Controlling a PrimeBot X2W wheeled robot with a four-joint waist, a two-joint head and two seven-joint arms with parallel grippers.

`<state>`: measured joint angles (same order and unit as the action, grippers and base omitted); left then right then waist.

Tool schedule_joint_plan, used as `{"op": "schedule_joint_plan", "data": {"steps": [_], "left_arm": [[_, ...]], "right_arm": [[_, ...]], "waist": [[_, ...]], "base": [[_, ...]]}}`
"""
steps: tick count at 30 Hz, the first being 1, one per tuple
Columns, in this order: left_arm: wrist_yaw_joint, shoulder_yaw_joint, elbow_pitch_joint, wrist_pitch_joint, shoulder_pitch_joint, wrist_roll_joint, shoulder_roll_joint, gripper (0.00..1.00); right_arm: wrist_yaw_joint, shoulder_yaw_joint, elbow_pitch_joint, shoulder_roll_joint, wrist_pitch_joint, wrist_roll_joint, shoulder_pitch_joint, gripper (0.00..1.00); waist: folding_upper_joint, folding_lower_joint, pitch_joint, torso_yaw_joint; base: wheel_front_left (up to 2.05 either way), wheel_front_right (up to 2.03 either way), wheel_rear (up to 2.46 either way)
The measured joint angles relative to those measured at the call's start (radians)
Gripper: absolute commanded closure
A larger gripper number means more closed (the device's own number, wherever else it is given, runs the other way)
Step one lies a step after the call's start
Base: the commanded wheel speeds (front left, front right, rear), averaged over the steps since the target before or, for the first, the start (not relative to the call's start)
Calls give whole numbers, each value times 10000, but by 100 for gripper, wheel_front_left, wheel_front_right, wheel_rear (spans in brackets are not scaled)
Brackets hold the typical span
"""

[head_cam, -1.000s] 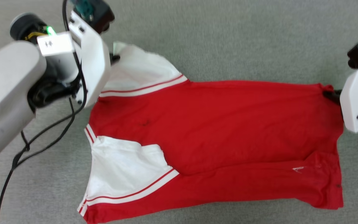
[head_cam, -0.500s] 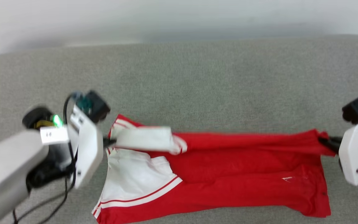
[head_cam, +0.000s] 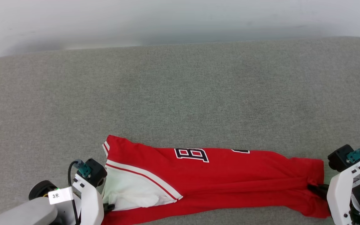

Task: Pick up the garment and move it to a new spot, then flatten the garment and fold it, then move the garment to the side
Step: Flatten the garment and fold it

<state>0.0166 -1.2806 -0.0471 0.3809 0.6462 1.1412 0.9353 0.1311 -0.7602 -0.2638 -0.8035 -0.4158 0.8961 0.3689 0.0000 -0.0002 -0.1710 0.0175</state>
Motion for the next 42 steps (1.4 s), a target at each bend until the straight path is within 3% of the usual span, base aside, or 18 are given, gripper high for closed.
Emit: {"op": "schedule_joint_plan", "data": {"steps": [1, 2, 3, 4, 7, 10, 16, 21, 27, 30, 35, 42], "left_arm": [[8, -4, -186, -98, -96, -4, -107, 100], [10, -6, -337, -215, -131, -35, -207, 77], [13, 8, -483, -389, -130, -144, -286, 0], [13, 46, -596, -571, -130, -213, -362, 0], [6, 180, -717, -1110, -129, -428, -437, 0], [-282, 552, -616, -2042, -104, -717, -397, 0], [-1764, 1496, -495, -4387, -160, -1296, -449, 0], [-2976, 2034, -520, -5875, -546, -1618, -788, 0], [-4082, 3106, -504, -6406, -1198, -2094, -1367, 0], [-4485, 4142, -244, -6410, -1610, -2892, -1774, 0], [-4692, 5584, 42, -6412, -2662, -4322, -2462, 0], [-4176, 7294, 117, -6424, -3594, -5925, -3639, 0]], "right_arm": [[0, -2, -102, 102, 50, -23, 2, 100], [0, 2, -201, 169, 115, -82, 12, 100], [2, 40, -305, 234, 176, -79, 16, 61], [2, 75, -357, 288, 276, -67, 16, 0], [0, 176, -288, 293, 627, -113, 33, 0], [0, 483, 73, 71, 997, -71, 33, 0], [0, 1689, 819, -422, 1461, 635, -343, 0], [0, 2928, 631, -663, 1584, 1373, -928, 0], [0, 3785, 167, -376, 836, 2853, -1667, 0], [-2, 3894, 104, -111, 382, 3404, -1795, 0], [-2, 3793, -240, 178, -194, 3476, -1825, 0], [-2, 3586, -922, 723, -901, 3847, -1785, 0]], "waist": [[0, 0, -37, 15], [0, 0, -63, 26], [0, 0, -73, 29], [0, 0, -65, 27], [0, 1, 51, 26], [0, 1, 190, 19], [-1, 0, 360, -26], [0, 1, 317, -88], [0, 2, 169, -163], [0, 3, 45, -206], [0, 3, -130, -342], [0, 3, -311, -686]], "base": [[0, 0, 0], [0, 0, 0], [0, 0, 0], [0, 0, 0], [0, 0, 0], [0, 0, 0], [0, 0, 0], [0, 0, 0], [0, 0, 0], [0, 0, 0], [0, 0, 0], [0, 0, 0]]}}
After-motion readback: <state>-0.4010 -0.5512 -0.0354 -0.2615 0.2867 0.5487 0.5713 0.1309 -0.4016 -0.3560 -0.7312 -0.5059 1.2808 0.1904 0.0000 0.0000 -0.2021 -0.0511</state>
